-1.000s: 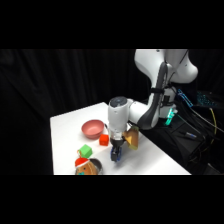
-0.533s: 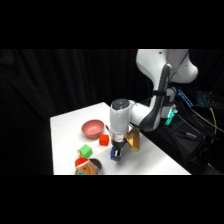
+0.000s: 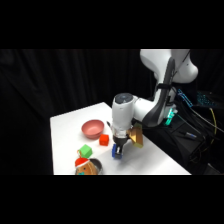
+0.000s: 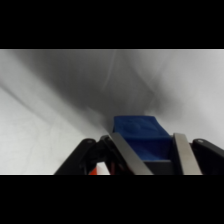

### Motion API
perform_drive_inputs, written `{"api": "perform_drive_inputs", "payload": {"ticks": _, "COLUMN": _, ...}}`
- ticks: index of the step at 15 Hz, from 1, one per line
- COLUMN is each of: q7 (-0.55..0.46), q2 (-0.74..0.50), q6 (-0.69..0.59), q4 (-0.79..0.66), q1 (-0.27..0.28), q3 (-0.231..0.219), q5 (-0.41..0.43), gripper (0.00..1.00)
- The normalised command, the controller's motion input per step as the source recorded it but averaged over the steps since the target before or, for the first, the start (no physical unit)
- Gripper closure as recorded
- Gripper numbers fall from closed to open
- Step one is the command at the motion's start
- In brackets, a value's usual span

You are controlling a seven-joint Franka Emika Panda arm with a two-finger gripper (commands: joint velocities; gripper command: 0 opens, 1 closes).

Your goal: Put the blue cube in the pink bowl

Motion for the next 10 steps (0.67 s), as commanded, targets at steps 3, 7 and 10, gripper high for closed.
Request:
{"api": "perform_drive_inputs", "payload": {"ticks": 3, "q7": -0.15, "q2": -0.66, "q6": -0.45, "q4": -0.23, "q1": -0.083, "q3": 0.043, "q5": -0.040, "gripper": 0.72}}
{"api": "perform_drive_inputs", "payload": {"ticks": 7, "q7": -0.28, "q2": -0.55, "q6": -0.49, "q4": -0.08, "q1": -0.243, "q3": 0.147, "q5": -0.010, "gripper": 0.72}}
{"api": "perform_drive_inputs", "payload": {"ticks": 10, "q7": -0.42, "q2": -0.33, "q6": -0.38, "q4": 0.05, "q1": -0.308, "q3": 0.144, "q5": 0.102, "gripper": 0.72}}
